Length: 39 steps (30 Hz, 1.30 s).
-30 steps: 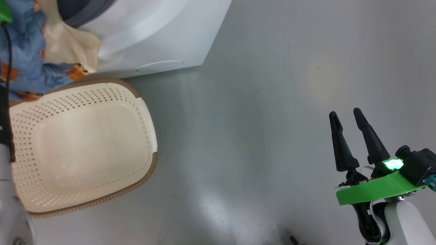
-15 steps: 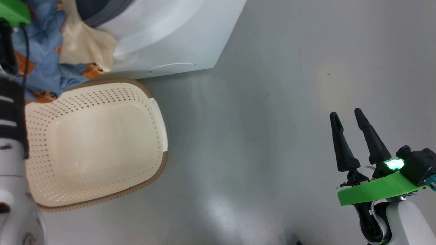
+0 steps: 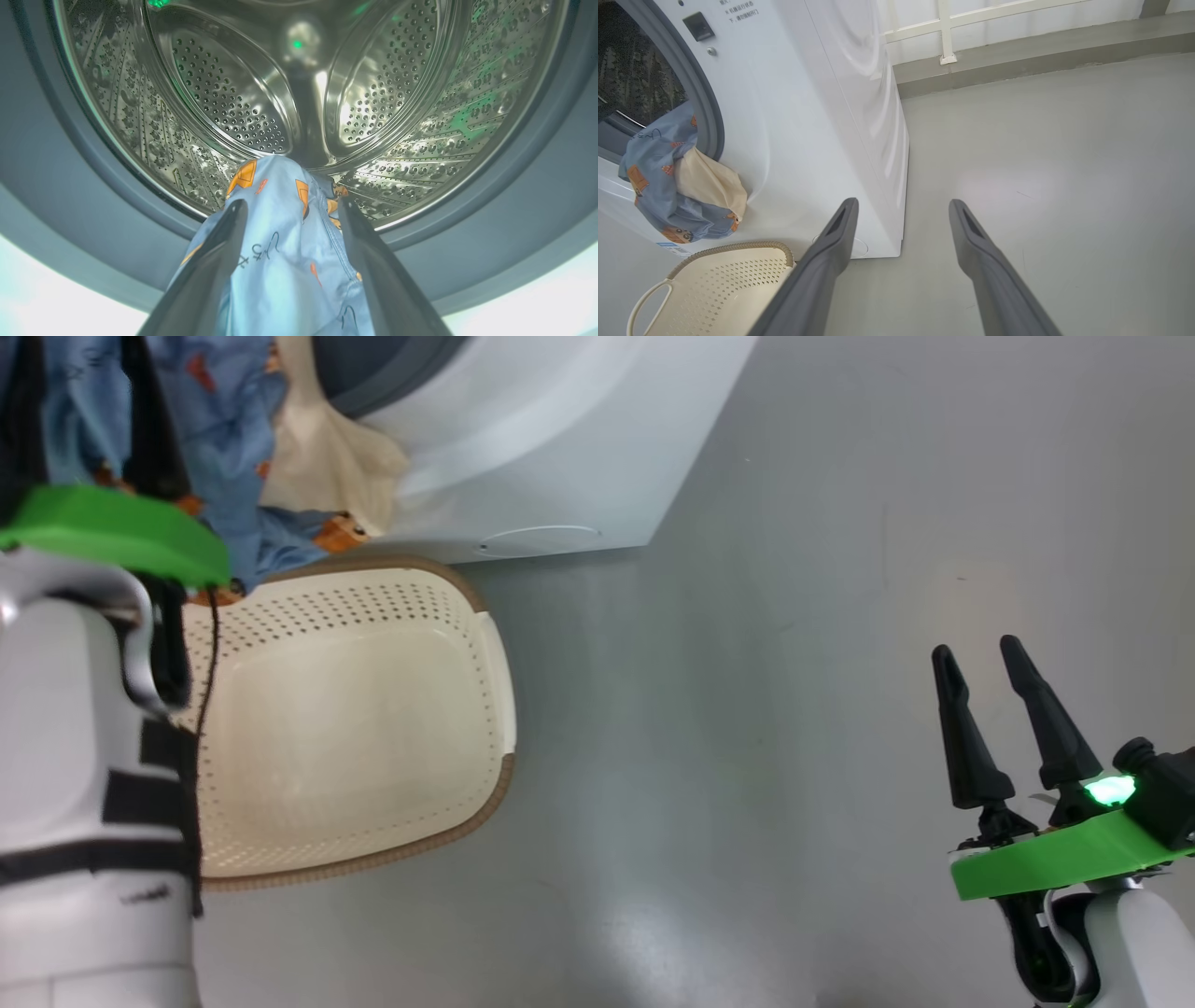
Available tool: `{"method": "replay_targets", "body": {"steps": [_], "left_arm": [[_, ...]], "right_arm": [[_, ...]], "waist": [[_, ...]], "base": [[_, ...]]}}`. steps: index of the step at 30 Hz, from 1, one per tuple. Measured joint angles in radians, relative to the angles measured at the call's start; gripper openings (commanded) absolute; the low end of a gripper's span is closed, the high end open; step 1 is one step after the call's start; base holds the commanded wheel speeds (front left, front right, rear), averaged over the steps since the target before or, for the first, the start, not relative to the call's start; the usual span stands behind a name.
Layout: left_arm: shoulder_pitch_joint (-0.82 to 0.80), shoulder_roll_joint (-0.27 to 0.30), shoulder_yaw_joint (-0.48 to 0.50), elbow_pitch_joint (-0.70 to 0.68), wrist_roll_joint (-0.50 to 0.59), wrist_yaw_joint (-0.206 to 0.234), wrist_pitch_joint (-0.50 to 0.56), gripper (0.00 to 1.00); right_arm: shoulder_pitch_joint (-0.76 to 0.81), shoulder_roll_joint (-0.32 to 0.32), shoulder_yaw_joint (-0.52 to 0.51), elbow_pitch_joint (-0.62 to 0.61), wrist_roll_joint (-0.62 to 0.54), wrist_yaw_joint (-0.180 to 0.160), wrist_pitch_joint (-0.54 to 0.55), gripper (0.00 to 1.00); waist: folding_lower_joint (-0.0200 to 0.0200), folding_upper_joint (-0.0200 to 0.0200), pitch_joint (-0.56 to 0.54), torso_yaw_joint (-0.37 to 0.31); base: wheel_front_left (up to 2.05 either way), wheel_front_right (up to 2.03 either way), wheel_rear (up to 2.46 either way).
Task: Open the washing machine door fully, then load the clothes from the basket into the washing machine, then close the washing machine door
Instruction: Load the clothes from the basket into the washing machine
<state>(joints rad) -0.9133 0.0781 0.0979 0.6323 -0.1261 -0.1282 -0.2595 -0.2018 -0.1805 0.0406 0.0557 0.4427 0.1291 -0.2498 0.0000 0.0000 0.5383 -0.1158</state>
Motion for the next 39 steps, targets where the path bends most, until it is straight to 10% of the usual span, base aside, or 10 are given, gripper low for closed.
{"method": "replay_targets", "body": {"steps": [39], "left_arm": [[0.705, -0.047, -0.056, -0.530, -0.086, 0.053, 0.000, 1.00]], "right_arm": [[0.024, -0.036, -0.022, 0.001, 0.000, 0.000, 0.000, 1.00]], "waist": [[0.0000, 0.0000, -0.060, 0.043]], "base": [[0.00, 0.00, 0.00]]}}
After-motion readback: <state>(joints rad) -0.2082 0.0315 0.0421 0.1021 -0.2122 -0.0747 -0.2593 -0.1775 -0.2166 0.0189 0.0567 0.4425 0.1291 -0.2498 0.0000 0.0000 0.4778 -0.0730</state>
